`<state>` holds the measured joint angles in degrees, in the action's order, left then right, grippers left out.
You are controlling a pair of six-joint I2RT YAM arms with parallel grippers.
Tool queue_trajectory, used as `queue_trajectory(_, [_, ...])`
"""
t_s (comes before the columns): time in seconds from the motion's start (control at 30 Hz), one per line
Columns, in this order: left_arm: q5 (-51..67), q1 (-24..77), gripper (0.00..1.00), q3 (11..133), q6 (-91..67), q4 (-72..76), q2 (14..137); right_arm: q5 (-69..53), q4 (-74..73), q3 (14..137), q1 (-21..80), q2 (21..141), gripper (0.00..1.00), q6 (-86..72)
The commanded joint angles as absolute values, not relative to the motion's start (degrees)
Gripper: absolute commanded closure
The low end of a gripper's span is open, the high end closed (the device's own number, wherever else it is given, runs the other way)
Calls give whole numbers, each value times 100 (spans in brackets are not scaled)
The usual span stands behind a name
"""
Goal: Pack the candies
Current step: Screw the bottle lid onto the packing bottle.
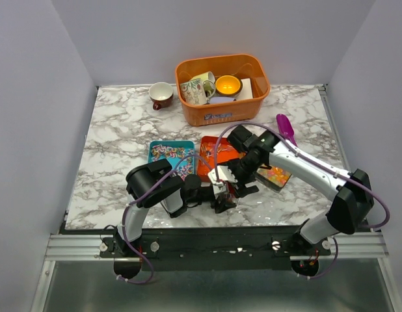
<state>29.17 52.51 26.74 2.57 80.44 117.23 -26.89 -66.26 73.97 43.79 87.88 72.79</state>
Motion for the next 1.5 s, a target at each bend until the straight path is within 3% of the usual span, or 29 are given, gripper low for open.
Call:
queue_trajectory(0.0, [2725, 5177, 100, 2646, 255, 8227, 11900, -2364, -6899, 7163, 4193, 8500, 11, 6742])
queue_trajectory(0.33, [2751, 5186, 100, 2663, 237, 8270, 11953, -2329, -7006, 6996, 3727, 7901, 11, 6311])
queue_trajectory(0.7, [2769, 5186, 100, 2681, 290, 8209, 11971, -3172, -7127, 8622, 3831, 9315, 11, 6916])
queue_trajectory(0.97, [2698, 5186, 100, 2663, 308, 8227, 11971, -3278, -7795, 8359, 4183, 9466, 11, 7699])
queue_trajectory(1.47, [2663, 5098, 100, 2725, 149, 8200, 12032, -2620, -7497, 7515, 4114, 8869, 11, 7357])
